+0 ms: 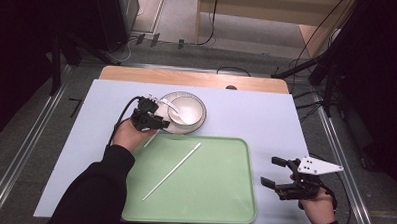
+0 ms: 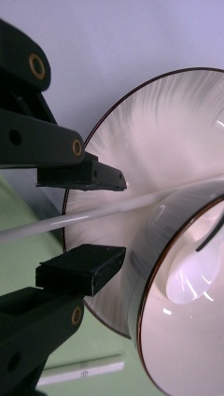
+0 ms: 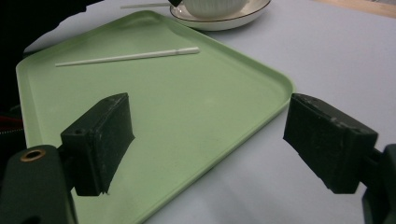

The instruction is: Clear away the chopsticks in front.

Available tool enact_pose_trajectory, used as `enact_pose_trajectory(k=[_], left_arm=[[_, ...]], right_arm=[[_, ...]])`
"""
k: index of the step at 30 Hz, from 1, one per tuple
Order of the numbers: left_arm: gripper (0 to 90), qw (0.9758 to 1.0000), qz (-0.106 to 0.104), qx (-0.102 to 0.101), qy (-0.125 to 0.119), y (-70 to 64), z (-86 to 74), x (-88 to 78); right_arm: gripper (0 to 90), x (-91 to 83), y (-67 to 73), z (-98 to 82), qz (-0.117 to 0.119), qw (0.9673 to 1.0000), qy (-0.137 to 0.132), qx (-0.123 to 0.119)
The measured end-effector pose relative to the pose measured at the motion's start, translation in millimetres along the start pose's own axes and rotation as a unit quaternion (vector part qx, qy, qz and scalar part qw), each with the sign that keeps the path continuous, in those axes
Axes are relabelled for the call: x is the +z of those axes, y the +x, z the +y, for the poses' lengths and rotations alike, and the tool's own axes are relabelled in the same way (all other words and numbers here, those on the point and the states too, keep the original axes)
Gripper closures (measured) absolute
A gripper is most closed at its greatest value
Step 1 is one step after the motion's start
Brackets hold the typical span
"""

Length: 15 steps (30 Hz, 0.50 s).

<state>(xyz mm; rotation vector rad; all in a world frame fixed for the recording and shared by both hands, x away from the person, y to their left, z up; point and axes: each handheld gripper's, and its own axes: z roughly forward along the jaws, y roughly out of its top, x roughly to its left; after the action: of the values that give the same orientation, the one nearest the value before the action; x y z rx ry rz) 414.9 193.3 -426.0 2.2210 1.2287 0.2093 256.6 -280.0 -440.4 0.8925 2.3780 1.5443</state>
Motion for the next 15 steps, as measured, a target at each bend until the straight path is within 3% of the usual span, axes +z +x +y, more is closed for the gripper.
enact_pose_trajectory(k=[8,12,15], left_arm=[[70.0,1.0,0.006,-0.003,0.004,-0.4,-0.2,9.6],[72.8,0.9997,0.009,-0.023,0.005,1.3,1.0,13.7],[76.2,0.9995,0.014,-0.027,0.008,0.7,1.5,16.5]], right_arm=[[16.1,-1.7,0.0,-1.0,-0.004,1.0,0.001,0.002],[16.1,-1.9,0.8,-1.3,-0.004,1.0,0.001,0.001],[16.2,-2.7,0.9,-1.7,-0.004,1.0,-0.001,0.001]])
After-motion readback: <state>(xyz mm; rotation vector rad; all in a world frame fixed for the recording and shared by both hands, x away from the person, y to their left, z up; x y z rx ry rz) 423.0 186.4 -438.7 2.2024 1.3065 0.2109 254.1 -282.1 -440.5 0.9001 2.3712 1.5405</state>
